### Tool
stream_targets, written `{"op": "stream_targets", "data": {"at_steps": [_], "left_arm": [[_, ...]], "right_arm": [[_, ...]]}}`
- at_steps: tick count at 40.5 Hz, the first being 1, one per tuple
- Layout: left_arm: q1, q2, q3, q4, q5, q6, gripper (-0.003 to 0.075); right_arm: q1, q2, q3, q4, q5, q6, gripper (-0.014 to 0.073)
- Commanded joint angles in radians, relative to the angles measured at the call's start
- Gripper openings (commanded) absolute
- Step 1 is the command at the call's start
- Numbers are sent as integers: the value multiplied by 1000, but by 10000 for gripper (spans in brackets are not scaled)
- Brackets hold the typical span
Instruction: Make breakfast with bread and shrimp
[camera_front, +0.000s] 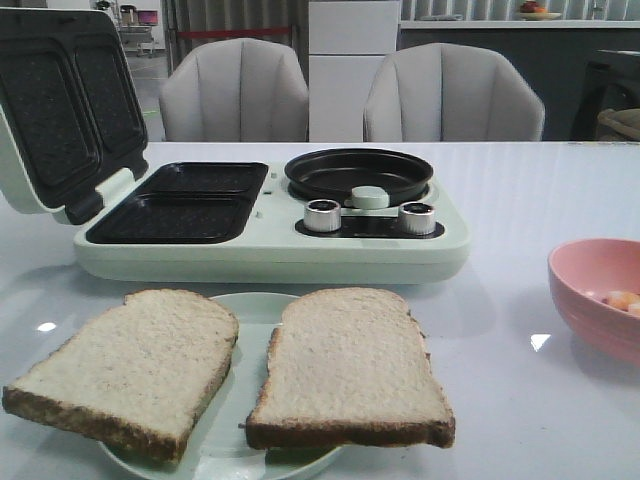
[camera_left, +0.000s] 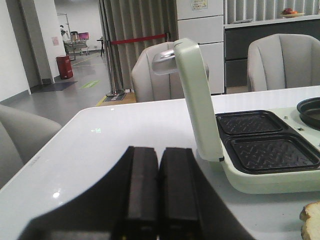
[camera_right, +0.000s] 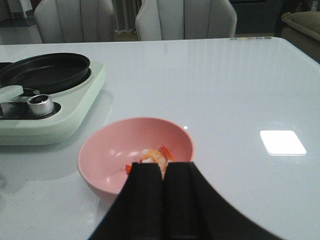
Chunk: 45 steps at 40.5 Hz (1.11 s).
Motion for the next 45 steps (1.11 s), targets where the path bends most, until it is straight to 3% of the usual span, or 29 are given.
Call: {"op": "stream_targets", "data": {"at_steps": [1,14,24,27,35,45], "left_arm": [[-8,-16,31,-6,-94,0,99],[-8,-16,31,-6,-98,0,99],[-8,-16,12,-126,-286,-2,99],[-8,-16,-42,-126,-283,-2,99],[-8,27,-301,-115,-89,-2,99],[-8,232,-581,-113,230,-2,99]], "right_arm": [[2,-20,-16,4,-87,-9,38],[2,-19,-16,3,-120,-9,38],[2,-19,-109,4,-106,-9,38],[2,-19,-177,4,-82,-9,38],[2,30,-402,4,-32,-9,38],[2,249,-637,4,166,-9,38]]}}
